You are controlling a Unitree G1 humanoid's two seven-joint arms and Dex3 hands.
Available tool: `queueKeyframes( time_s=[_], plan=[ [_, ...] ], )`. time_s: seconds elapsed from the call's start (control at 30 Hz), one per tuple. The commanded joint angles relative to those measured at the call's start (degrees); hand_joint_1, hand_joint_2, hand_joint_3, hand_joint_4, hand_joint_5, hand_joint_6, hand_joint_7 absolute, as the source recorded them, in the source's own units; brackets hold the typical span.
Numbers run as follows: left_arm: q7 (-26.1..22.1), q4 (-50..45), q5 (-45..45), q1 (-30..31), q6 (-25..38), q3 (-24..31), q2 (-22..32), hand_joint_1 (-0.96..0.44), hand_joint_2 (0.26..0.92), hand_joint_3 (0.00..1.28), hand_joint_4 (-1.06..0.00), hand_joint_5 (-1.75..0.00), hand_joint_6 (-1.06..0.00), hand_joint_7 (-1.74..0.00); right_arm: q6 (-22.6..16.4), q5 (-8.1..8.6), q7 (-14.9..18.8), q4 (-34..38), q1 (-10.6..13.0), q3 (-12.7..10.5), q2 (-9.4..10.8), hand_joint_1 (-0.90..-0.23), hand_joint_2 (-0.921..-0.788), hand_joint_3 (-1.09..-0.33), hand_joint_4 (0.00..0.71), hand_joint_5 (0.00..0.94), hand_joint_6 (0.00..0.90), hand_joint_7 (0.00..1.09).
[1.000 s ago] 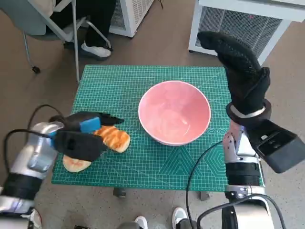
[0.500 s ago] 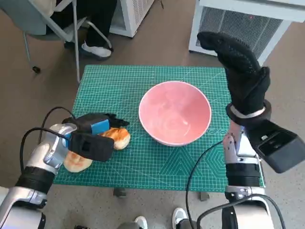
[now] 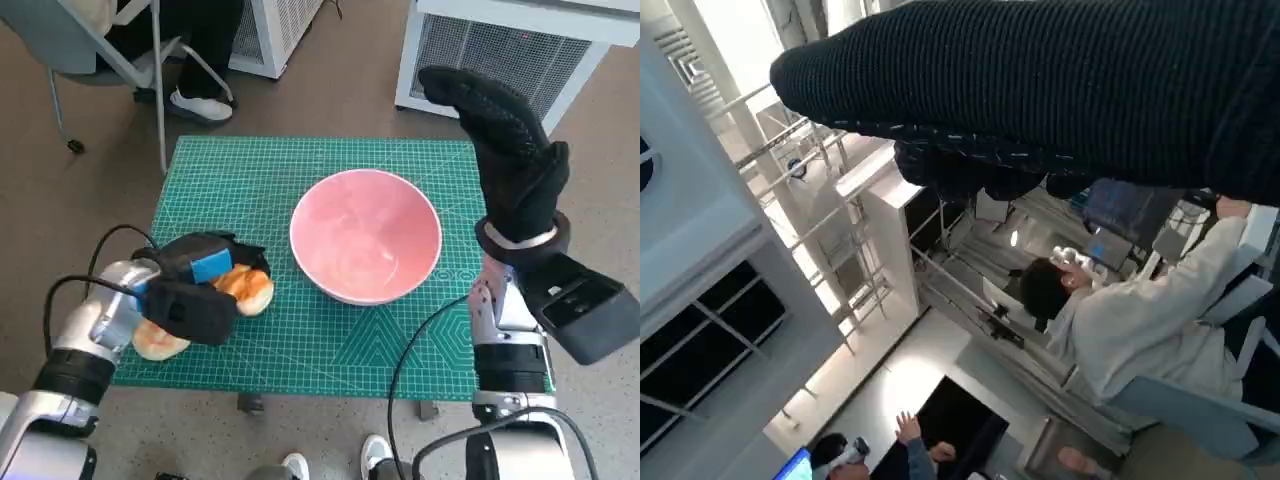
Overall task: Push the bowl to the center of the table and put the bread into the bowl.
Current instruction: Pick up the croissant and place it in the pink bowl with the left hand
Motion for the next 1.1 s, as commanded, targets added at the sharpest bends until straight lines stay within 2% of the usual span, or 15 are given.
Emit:
queueKeyframes(
  time_s=[0.03, 0.27, 0.5, 0.73, 0.93, 1.1],
  plan=[
    [-2.04, -8.16, -6.08, -0.97, 2.33, 6.23, 2.53, 0.0, 0.92, 0.1, -0.58, -1.32, -0.67, -1.08, 0.37, -0.95, -0.62, -0.49, 1.49, 0.3, -0.44, -0.558, -0.921, -0.795, 0.239, 0.013, -0.001, 0.63],
    [0.03, -14.56, -13.34, -3.99, 1.91, 13.02, 0.56, 0.0, 0.92, 0.11, -0.56, -1.3, -0.66, -1.13, 0.29, -0.9, -0.84, 0.12, 1.13, 0.36, -0.39, -0.566, -0.921, -0.801, 0.233, 0.011, -0.001, 0.61],
    [3.58, -16.57, -15.31, -8.64, 0.81, 14.26, -3.64, 0.0, 0.92, 0.11, -0.56, -1.27, -0.65, -1.17, -0.05, -0.75, -0.61, 1.32, 0.66, 0.29, -0.47, -0.566, -0.921, -0.793, 0.235, 0.012, -0.001, 0.6],
    [8.27, -13.9, -11.91, -13.73, -2.97, 10.85, -9.74, 0.0, 0.92, 0.11, -0.58, -1.25, -0.63, -1.19, -0.15, -0.66, -0.48, 1.25, 0.57, 0.48, -0.42, -0.563, -0.921, -0.788, 0.237, 0.013, -0.001, 0.61],
    [8.91, -7.94, -7.91, -18.16, -5.34, 6.34, -13.44, 0.0, 0.92, 0.1, -0.6, -1.19, -0.64, -1.23, 0.26, -0.28, -0.16, 0.94, 0.55, 0.61, -0.65, -0.557, -0.921, -0.789, 0.237, 0.013, -0.001, 0.61],
    [9.35, -2.51, -5.15, -20.66, -5.61, 3.41, -16.13, 0.0, 0.92, 0.1, -0.6, -1.21, -0.65, -1.19, 0.39, -0.4, -0.14, 0.26, 0.85, 0.74, -0.89, -0.549, -0.921, -0.796, 0.235, 0.012, -0.001, 0.61]
  ],
)
